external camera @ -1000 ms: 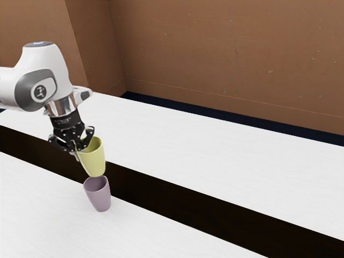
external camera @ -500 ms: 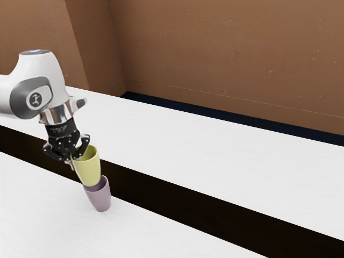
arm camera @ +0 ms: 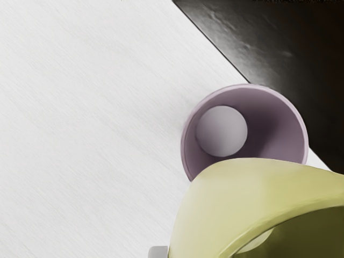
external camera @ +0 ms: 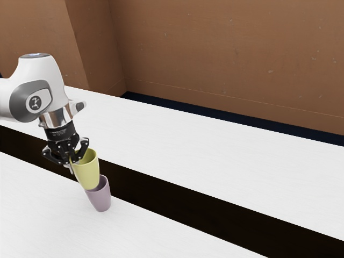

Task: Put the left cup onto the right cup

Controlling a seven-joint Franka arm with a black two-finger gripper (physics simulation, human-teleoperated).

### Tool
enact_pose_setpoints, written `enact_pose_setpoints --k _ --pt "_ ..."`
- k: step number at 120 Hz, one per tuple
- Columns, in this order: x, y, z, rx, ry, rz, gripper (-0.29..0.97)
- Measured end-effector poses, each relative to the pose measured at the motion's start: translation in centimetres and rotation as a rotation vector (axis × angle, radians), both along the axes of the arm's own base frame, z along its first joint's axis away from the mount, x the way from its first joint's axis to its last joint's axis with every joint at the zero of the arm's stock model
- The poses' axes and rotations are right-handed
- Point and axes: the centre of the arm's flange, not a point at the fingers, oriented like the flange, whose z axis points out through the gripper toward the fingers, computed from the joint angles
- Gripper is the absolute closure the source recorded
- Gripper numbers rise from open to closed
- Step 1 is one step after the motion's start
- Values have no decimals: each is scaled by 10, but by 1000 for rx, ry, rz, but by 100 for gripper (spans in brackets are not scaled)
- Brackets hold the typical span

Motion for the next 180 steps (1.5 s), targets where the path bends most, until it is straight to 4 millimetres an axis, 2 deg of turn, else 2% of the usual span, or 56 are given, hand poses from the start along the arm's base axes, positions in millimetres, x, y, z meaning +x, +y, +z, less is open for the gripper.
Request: enact_pose_setpoints --k 47,78,180 --pt "14 5 -11 2 -7 16 78" --pt "20 20 -23 -5 -8 45 78" --pt "29 22 -38 -7 -31 42 78"
